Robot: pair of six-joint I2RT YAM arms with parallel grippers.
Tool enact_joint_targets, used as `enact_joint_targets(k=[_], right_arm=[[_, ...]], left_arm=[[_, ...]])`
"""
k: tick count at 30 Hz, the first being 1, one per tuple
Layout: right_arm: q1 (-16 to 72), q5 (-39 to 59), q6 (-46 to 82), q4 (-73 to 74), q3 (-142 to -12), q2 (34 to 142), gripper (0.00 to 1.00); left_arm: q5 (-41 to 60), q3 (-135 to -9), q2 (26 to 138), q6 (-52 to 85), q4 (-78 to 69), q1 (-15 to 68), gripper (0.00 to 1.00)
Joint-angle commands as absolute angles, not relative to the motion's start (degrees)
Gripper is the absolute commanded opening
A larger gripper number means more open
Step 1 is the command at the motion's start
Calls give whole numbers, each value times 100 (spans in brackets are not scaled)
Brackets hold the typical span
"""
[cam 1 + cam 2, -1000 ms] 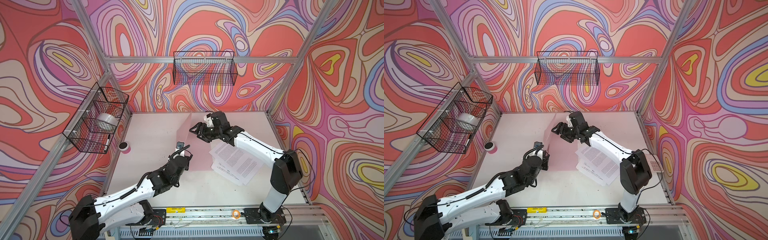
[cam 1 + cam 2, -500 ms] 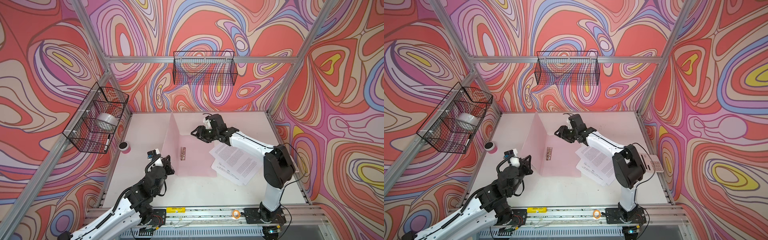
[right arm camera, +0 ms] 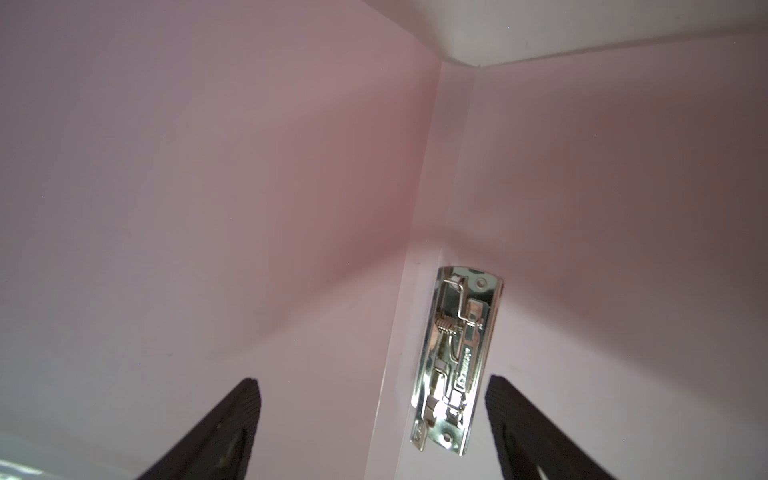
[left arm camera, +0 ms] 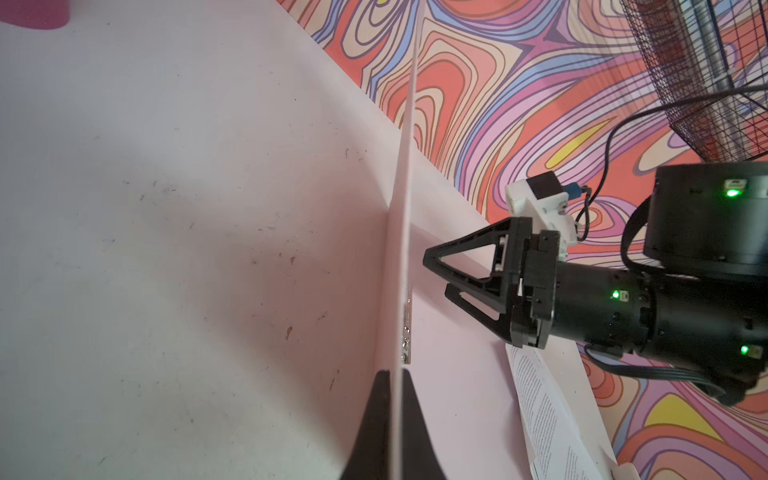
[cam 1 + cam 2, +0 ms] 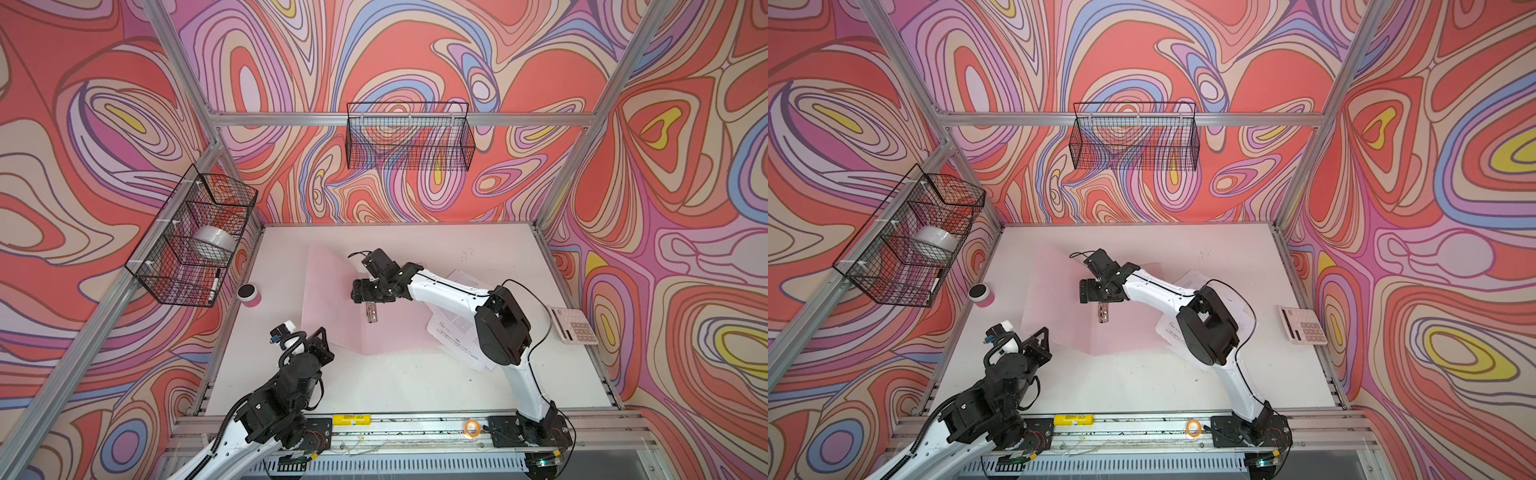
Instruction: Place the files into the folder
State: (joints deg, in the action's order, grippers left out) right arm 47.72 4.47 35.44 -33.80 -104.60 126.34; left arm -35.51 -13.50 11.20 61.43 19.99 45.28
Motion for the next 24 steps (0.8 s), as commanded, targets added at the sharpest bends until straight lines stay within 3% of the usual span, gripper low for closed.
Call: enact_joint_targets(k=[1, 12, 14, 17, 21, 24], right_arm=[[4724, -116, 3226, -3956, -10651, 12998, 89], [5124, -735, 3009, -4051, -10993, 13267, 94], [5124, -742, 3027, -4110, -11108, 13313, 94], [5133, -750, 2963, -4419, -11490, 13618, 94], [5209, -1064, 2935, -5031, -12089, 14079, 91], [5269, -1213, 2954, -5171, -12157, 14232, 89]], left_arm=[[-3682, -1318, 956, 6477, 2624, 4491, 0], [-3702, -1588, 1033, 6226, 3003, 4482, 0], [-3668, -1641, 1094, 6181, 3045, 4482, 5], [-3555, -1644, 1121, 6106, 3024, 4480, 23], [-3450, -1792, 1182, 5953, 3150, 4474, 57], [-3450, -2084, 1213, 5759, 3453, 4465, 94]])
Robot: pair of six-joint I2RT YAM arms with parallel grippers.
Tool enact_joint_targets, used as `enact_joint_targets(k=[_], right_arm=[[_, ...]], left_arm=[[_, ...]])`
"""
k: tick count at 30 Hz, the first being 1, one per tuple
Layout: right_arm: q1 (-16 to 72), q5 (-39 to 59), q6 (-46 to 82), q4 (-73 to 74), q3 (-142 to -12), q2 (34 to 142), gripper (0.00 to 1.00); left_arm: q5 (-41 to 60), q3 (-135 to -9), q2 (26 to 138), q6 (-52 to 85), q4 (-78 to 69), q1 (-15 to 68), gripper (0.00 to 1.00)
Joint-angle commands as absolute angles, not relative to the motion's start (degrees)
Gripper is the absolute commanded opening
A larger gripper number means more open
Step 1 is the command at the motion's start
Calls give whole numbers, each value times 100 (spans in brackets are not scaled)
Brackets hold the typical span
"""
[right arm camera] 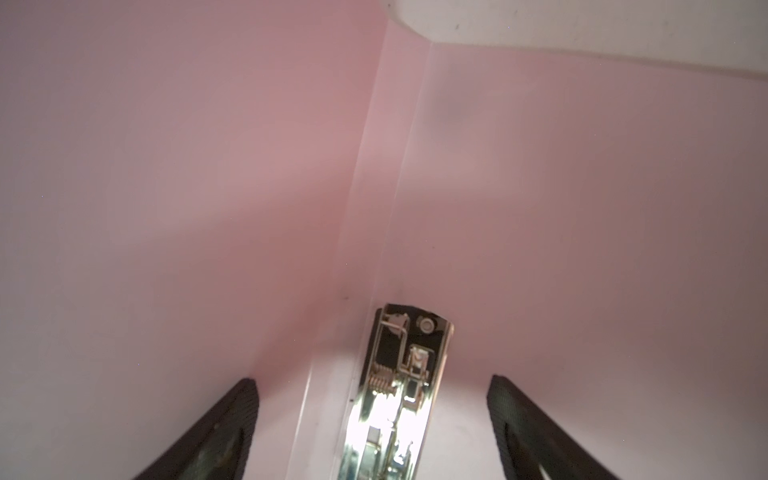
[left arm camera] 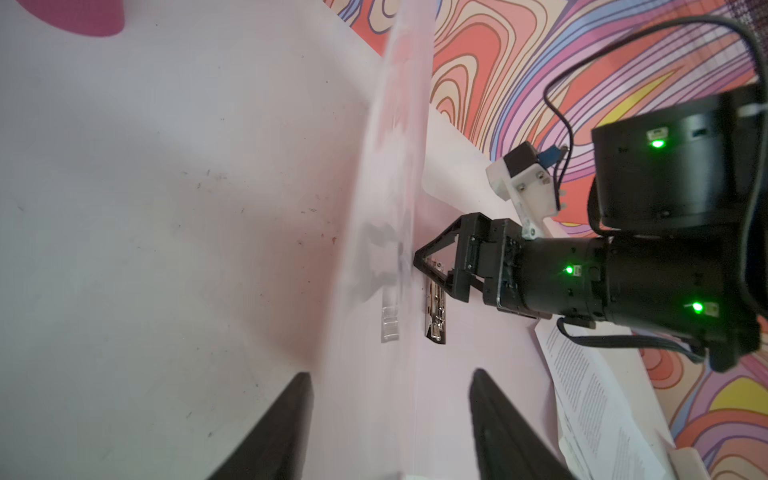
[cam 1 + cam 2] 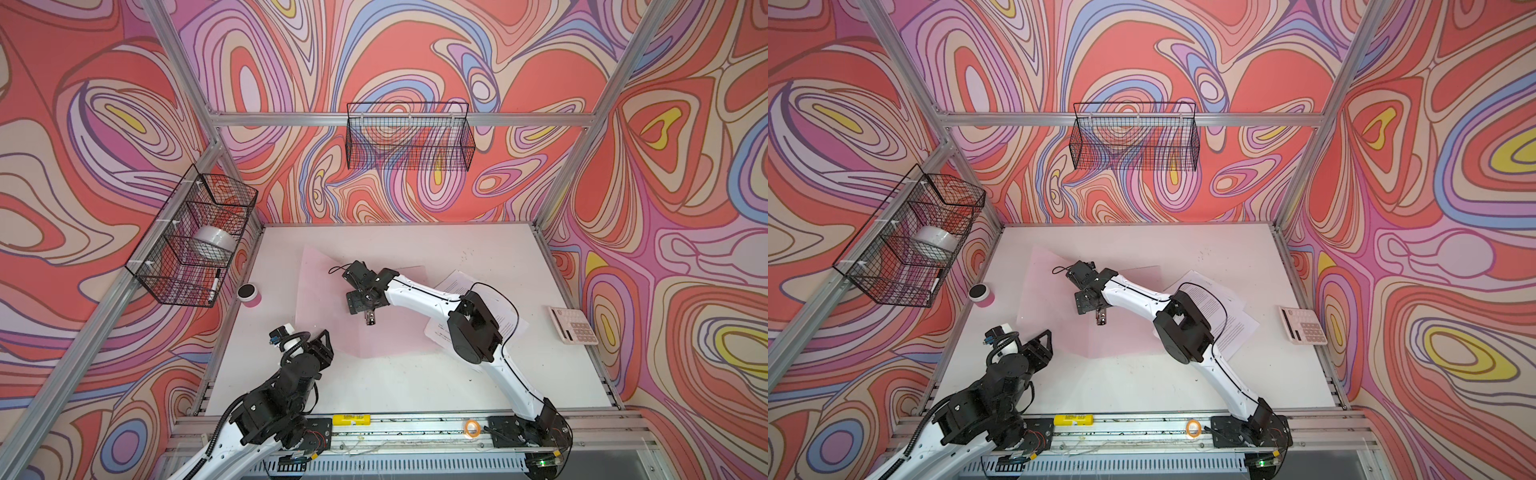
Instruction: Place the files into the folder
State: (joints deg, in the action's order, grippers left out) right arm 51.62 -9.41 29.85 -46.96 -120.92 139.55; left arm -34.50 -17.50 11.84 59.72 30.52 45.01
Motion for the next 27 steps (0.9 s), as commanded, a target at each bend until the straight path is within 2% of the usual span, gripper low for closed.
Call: enact_joint_targets(k=[1, 8, 15, 20, 27], right_arm=[[5273, -1212, 2974, -5166, -12115, 14256, 89], [5296, -1335, 3101, -5159, -11919, 14355, 88], [5315, -1421, 3153, -5098, -11714, 14544, 88], [5317, -1201, 3261, -4697, -11201, 14277, 88], [5299, -493, 3372, -3710, -10269, 13379, 85]], left_arm=[[-3452, -2205, 1198, 5644, 3568, 4465, 100], [-3668, -3473, 1103, 5060, 4613, 4465, 100], [-3430, -4957, 1698, 4673, 5174, 4465, 100], [-2953, -5209, 2326, 4183, 4238, 4465, 100], [-2643, -4597, 3673, 3734, 2068, 4450, 98]])
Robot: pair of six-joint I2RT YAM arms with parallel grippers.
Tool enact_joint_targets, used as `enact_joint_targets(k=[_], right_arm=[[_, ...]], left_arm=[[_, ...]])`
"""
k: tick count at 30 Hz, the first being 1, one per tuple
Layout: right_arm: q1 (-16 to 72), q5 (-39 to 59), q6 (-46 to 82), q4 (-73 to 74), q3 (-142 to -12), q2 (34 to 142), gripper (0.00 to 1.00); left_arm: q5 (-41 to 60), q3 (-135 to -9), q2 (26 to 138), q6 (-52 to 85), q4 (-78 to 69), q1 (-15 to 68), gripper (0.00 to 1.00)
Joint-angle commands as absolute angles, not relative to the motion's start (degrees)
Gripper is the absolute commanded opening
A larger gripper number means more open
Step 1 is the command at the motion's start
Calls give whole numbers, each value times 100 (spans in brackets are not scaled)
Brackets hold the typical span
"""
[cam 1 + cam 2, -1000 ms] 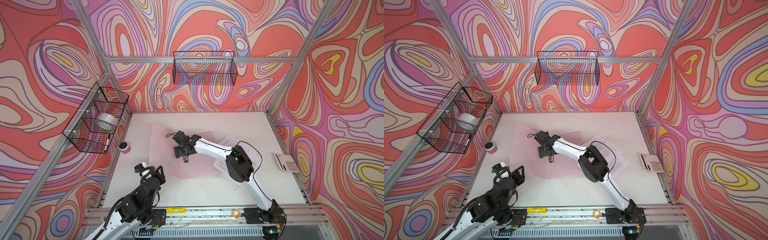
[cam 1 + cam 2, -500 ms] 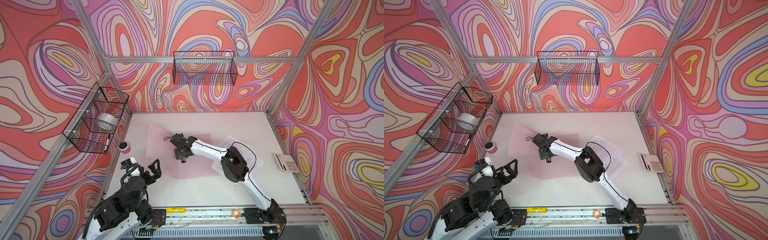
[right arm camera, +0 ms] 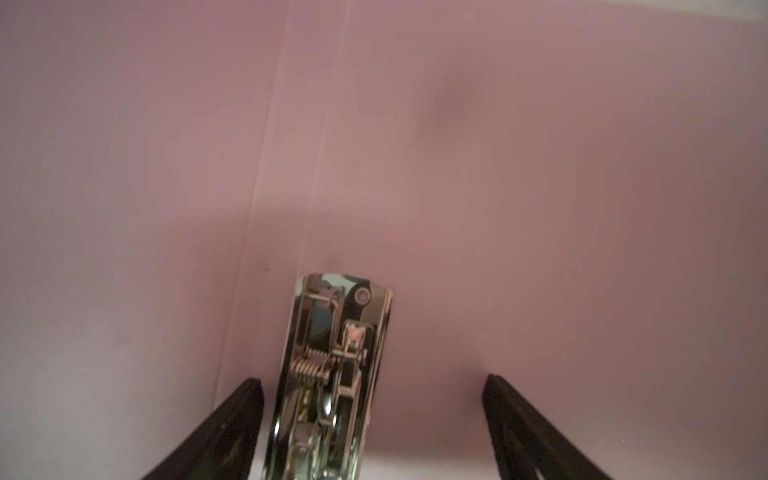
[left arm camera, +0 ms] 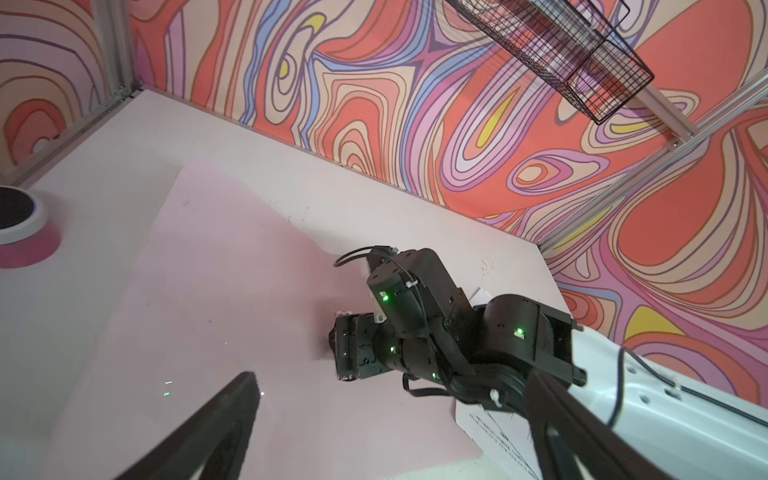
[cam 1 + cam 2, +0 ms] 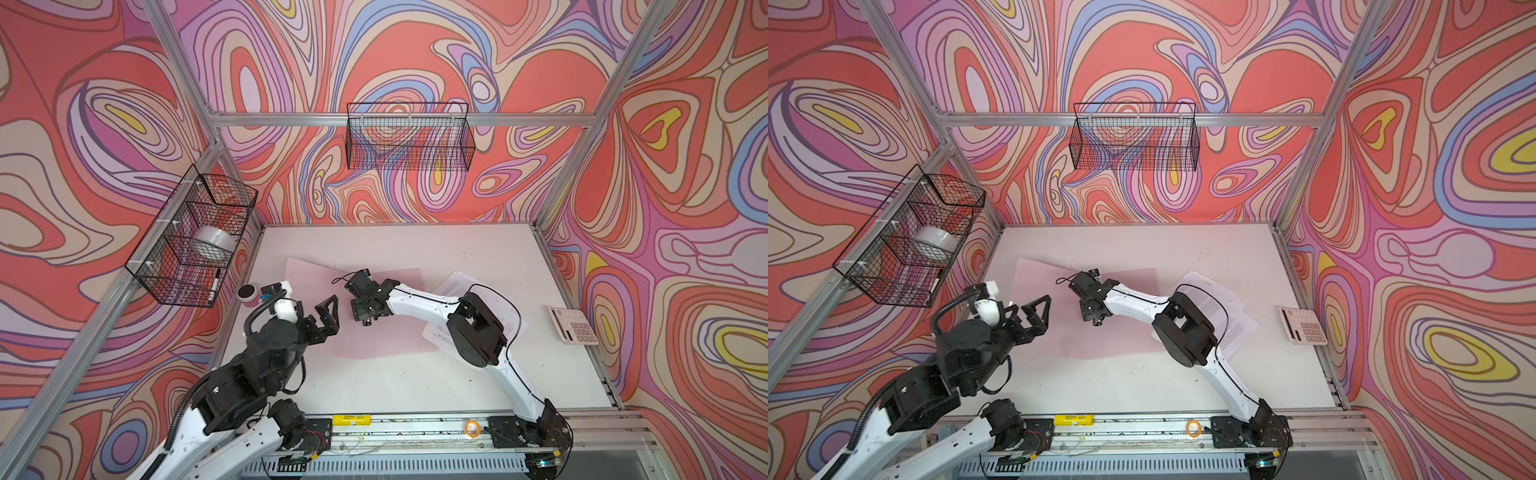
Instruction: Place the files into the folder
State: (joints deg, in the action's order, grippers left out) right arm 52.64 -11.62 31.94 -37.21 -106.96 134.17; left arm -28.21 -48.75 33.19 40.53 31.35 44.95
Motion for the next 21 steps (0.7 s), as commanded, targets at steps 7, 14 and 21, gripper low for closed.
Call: enact_joint_targets(k=[7, 14, 21], right_arm=[[5123, -536, 3394, -3504, -9296, 12443, 85], [4779, 192, 3449, -2968, -8547, 12289, 84], [4588, 1203, 3914, -1844, -7680, 11929, 82]], left_arm=[[-1468, -3856, 4601, 4105, 940, 3112, 96], [-752, -3471, 5433, 4362, 249, 2249, 95], [-723, -3324, 6451, 4650, -301, 1977, 93]])
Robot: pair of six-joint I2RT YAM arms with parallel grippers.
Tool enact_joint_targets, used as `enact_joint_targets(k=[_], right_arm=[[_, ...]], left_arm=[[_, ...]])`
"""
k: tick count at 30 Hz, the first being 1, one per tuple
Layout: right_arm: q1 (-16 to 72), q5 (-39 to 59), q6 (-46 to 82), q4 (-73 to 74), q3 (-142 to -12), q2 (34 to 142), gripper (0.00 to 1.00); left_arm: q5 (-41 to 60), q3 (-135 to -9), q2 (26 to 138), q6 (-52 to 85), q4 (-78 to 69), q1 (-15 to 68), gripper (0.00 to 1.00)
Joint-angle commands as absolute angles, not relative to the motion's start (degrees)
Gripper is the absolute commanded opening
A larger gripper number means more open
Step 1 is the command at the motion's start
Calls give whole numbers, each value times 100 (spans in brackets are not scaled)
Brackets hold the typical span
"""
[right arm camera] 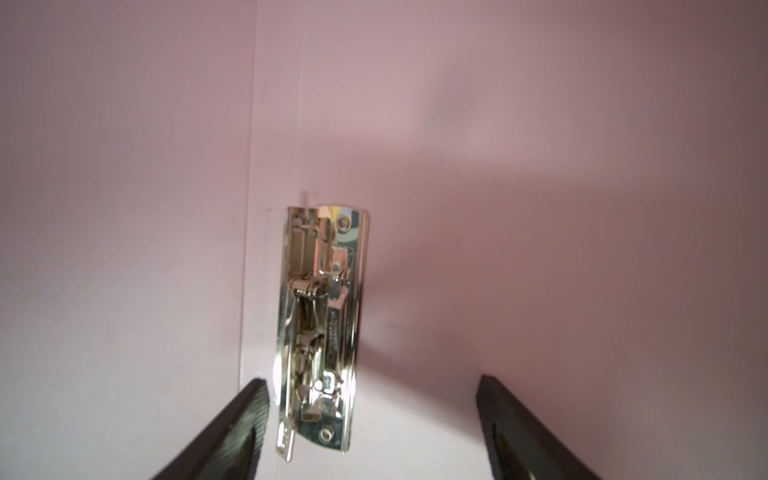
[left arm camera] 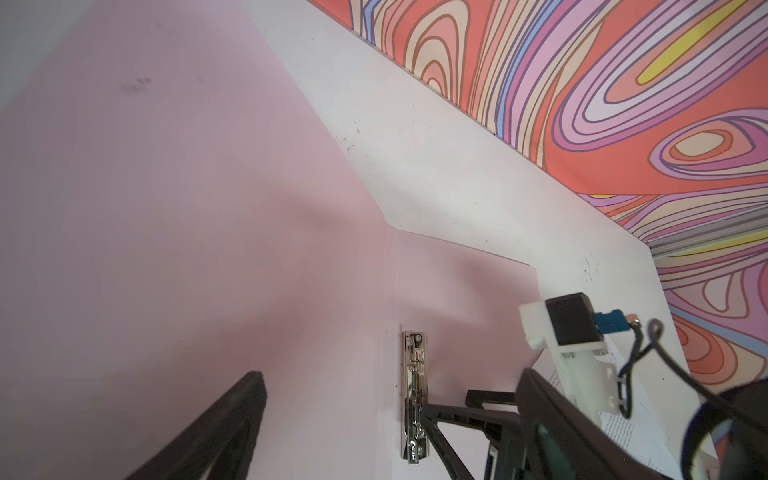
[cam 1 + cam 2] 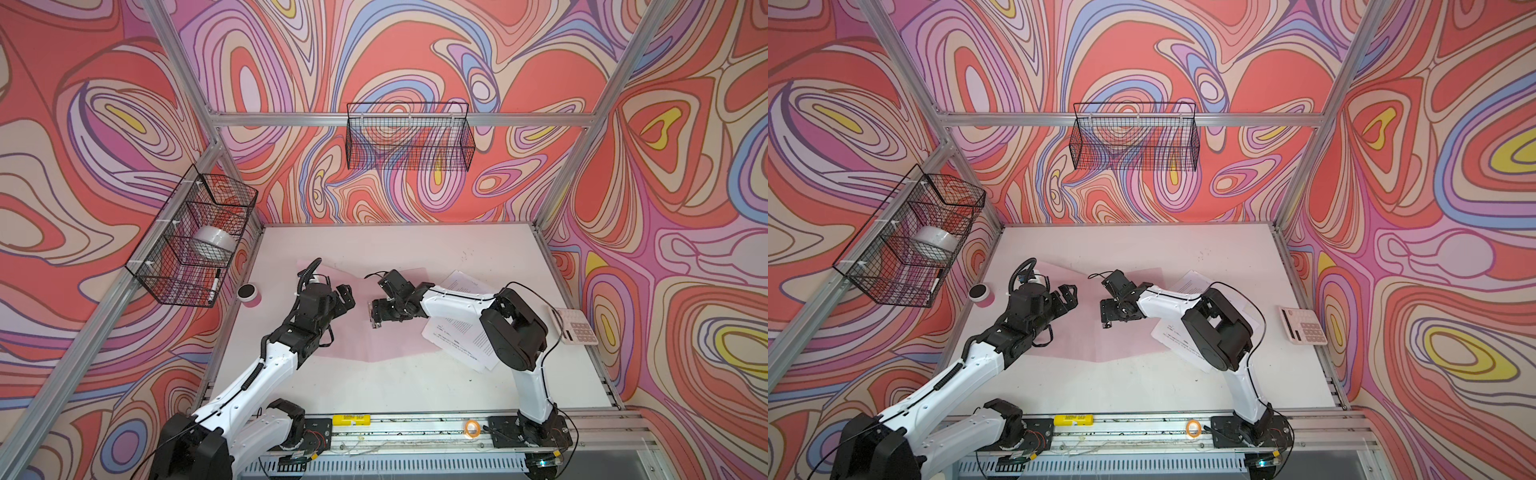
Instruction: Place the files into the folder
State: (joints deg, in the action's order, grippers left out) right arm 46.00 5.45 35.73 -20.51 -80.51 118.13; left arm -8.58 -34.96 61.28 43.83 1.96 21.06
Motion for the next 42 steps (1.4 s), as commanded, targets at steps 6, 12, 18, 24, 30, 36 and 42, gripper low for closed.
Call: enact_joint_targets(k=[6, 12, 18, 24, 30, 36, 42], right_arm=[[4513, 1471, 4366, -1467, -7359, 11843, 82], [4456, 1996, 4930, -811, -6805, 11906, 80], [4456, 2360, 5376, -202, -6326, 11907, 79], [4455, 2408, 5690, 190, -5933, 11962, 78], [4275, 2366, 5387, 49, -6249, 12022, 78], [4122, 2329, 4649, -531, -6952, 11948, 77], [4122, 2388, 4373, -922, -7290, 11493, 76]], left_arm=[[-352, -2594, 6994, 5228, -1337, 1411, 91], [-176, -2467, 7584, 5389, -1802, 1216, 91], [42, -2381, 8384, 5585, -2645, 1009, 90], [407, -2578, 9098, 5739, -3311, 791, 88], [635, -2806, 9011, 5644, -3347, 791, 88], [547, -3227, 8000, 5159, -2286, 826, 90], [384, -3518, 7222, 4879, -1510, 1105, 91]])
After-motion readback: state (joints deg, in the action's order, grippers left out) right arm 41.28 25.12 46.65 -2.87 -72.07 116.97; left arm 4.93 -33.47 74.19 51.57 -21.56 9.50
